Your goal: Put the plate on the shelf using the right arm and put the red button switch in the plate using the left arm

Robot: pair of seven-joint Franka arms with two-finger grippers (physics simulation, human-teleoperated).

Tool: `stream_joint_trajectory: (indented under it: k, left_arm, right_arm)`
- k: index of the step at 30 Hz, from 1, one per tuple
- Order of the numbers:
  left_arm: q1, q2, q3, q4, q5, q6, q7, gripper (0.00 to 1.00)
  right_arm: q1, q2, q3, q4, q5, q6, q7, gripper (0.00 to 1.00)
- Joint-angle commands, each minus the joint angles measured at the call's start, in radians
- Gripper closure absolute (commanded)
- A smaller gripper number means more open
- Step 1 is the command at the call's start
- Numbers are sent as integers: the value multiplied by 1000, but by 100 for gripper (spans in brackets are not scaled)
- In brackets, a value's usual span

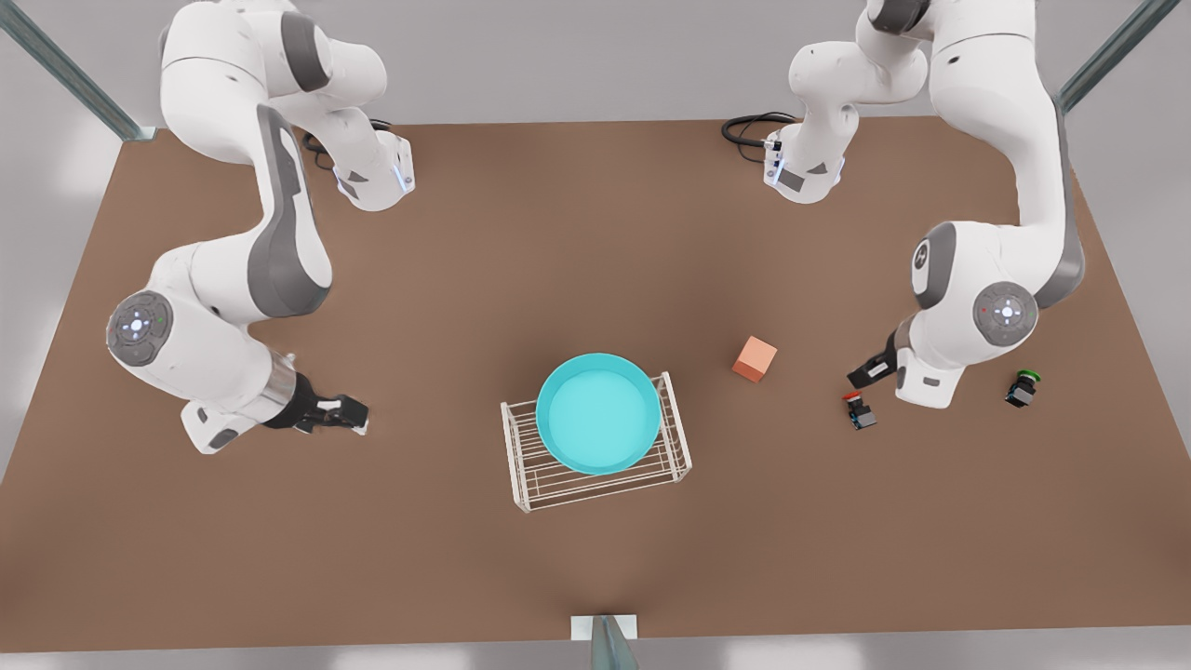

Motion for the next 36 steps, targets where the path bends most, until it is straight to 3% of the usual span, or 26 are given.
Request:
stream_joint_trajectory:
  k: [1, 12, 15, 17, 20, 25, 36]
  left_arm:
    - [0, 51, -1, 0, 1, 145, 116, 0]
    - [132, 276, -1, -3, -40, 429, 774, 0]
    - [137, 261, -4, -126, -42, 547, 889, 0]
    - [164, 273, -4, -129, -42, 570, 935, 0]
    - [170, 275, -4, -201, -59, 667, 928, 0]
    - [167, 301, -4, -201, -59, 688, 913, 0]
    - [167, 325, 4, -229, -42, 766, 874, 0]
  right_arm:
    - [-8, 22, -4, -2, -193, -102, -249, 0]
    - [-45, 40, 2, -2, -186, -104, -219, 0]
    - [-31, 36, 8, 7, -186, -108, -183, 0]
    - [-34, 31, 2, 10, -186, -114, -181, 0]
    - [-78, 29, 5, 9, -43, -131, -184, 0]
    - [-81, 23, -44, 9, -46, -140, -181, 0]
    - [-81, 23, -47, 9, -46, -176, -183, 0]
